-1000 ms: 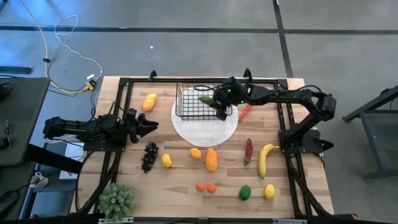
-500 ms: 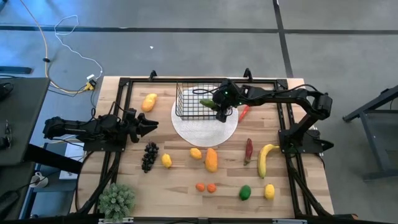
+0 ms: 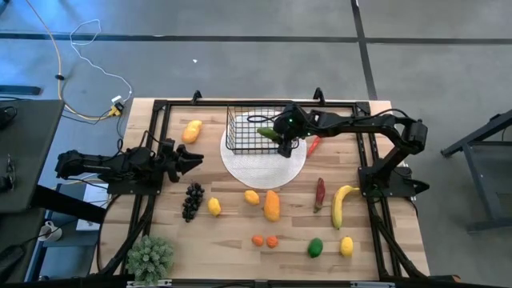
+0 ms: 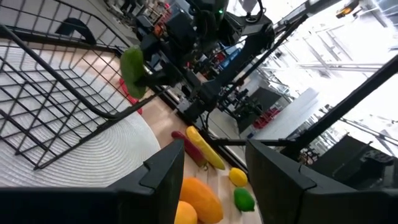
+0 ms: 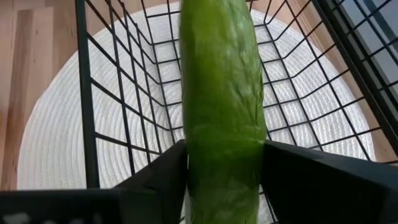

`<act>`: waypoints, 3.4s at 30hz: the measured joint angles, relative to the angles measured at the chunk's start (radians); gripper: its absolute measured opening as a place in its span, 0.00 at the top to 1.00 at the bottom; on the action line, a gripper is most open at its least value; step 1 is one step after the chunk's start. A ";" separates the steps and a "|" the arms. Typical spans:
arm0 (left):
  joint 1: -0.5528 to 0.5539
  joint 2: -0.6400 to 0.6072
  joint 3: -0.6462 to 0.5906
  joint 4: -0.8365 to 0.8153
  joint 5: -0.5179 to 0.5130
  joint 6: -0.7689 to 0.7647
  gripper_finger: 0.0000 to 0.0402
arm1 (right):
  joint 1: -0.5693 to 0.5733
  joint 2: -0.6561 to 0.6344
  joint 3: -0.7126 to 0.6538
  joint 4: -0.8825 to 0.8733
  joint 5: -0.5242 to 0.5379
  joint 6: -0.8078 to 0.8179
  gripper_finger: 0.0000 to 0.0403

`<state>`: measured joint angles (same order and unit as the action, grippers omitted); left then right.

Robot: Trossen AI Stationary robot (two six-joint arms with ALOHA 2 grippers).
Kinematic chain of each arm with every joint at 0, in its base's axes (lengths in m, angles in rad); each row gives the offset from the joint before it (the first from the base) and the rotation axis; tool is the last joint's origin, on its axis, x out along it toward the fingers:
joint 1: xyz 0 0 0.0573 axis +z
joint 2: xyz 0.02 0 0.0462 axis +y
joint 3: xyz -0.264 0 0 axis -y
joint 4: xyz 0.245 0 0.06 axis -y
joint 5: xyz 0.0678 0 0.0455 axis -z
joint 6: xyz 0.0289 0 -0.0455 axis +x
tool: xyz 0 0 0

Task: Build produce basket
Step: Put the cucumber into the black basket, then put the left yellow lemon into the black basket

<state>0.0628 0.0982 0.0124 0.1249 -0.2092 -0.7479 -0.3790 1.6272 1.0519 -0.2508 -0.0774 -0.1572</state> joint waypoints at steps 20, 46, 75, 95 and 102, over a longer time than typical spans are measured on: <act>0.000 0.000 0.000 0.000 -0.083 0.000 0.60 | 0.005 -0.070 0.040 -0.039 0.078 0.153 0.54; 0.000 0.122 0.342 -0.165 -0.077 0.037 0.60 | 0.037 -0.077 0.441 -0.387 0.234 0.296 0.54; 0.001 0.684 0.802 -0.346 0.195 0.615 0.58 | 0.037 -0.077 0.441 -0.435 0.233 0.318 0.54; -0.061 0.856 0.803 -0.400 0.311 0.807 0.38 | 0.037 -0.077 0.441 -0.446 0.232 0.304 0.54; -0.162 0.926 0.803 -0.456 0.315 0.830 0.39 | 0.037 -0.077 0.441 -0.465 0.232 0.265 0.54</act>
<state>-0.0988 1.0239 0.8154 -0.3312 0.1056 0.0824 -0.3416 1.5501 1.4925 -0.7155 0.1541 0.1074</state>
